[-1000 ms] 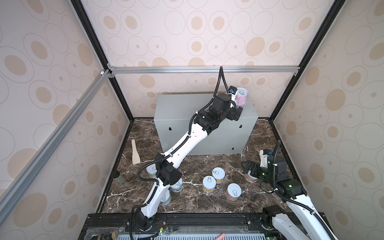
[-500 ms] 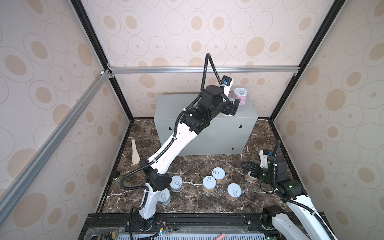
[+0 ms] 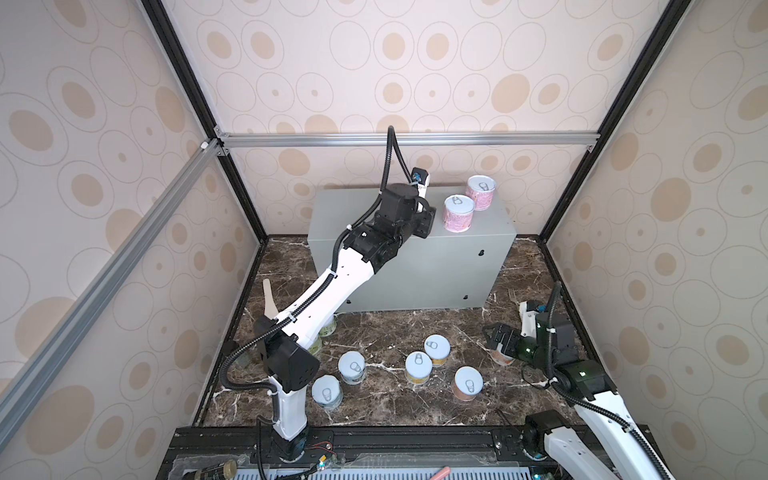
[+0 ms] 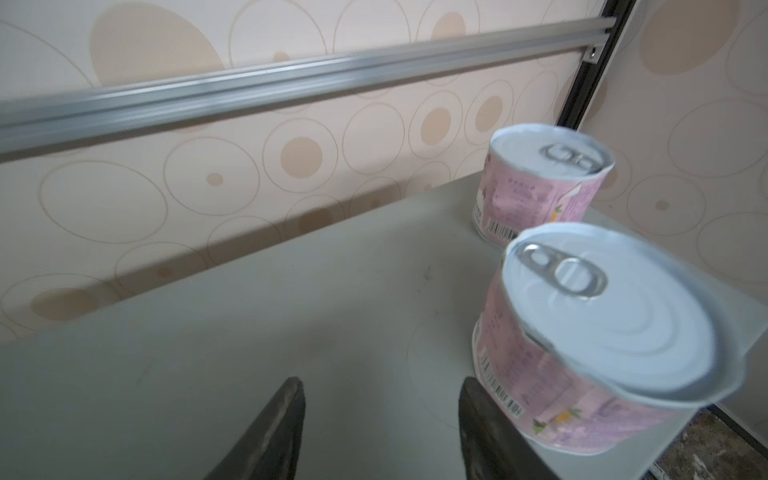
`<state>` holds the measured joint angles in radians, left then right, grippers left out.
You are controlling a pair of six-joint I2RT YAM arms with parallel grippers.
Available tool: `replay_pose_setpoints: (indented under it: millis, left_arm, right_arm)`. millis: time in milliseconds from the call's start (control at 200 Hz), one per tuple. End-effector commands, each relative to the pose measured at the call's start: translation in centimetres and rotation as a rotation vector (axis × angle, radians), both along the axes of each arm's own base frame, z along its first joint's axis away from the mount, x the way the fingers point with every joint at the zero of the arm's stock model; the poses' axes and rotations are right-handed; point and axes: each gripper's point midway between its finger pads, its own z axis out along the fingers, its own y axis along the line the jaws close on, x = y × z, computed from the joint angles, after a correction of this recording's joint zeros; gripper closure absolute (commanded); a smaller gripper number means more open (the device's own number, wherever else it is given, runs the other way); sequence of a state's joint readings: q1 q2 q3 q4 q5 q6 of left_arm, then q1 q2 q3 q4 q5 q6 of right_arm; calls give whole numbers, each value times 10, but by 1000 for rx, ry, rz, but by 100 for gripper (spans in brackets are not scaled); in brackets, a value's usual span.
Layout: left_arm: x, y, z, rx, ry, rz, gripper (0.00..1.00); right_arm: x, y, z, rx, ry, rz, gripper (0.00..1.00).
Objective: Place and organize the canned foods onto the counter
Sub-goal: 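Open the left gripper to release the pink can and draw back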
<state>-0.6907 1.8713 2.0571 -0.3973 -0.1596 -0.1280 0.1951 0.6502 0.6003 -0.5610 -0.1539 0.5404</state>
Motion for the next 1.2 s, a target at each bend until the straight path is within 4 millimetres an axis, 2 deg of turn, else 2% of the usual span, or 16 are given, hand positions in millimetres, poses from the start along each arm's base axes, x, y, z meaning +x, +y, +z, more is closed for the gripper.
replay_pose_setpoints:
  millis: [0,255,635,930,1195]
  left_arm:
    - [-3,11,31,-65,-76,34,41]
    - [2,1,7,-93,-39,22,42]
    - [1,-27,-5,-119,-22,5,43]
    - [8,-43,-15,-129,-1,13,43]
    - [12,-57,-26,-153,19,18,44]
  right_arm:
    - [2,-2,9,-5,-15,-7,1]
    - [3,-1,6,-1,-9,-3,1]
    - [3,-1,0,-1,0,-3,1]
    - [3,0,10,-1,-32,6,0]
    - [6,2,22,17,-65,11,5]
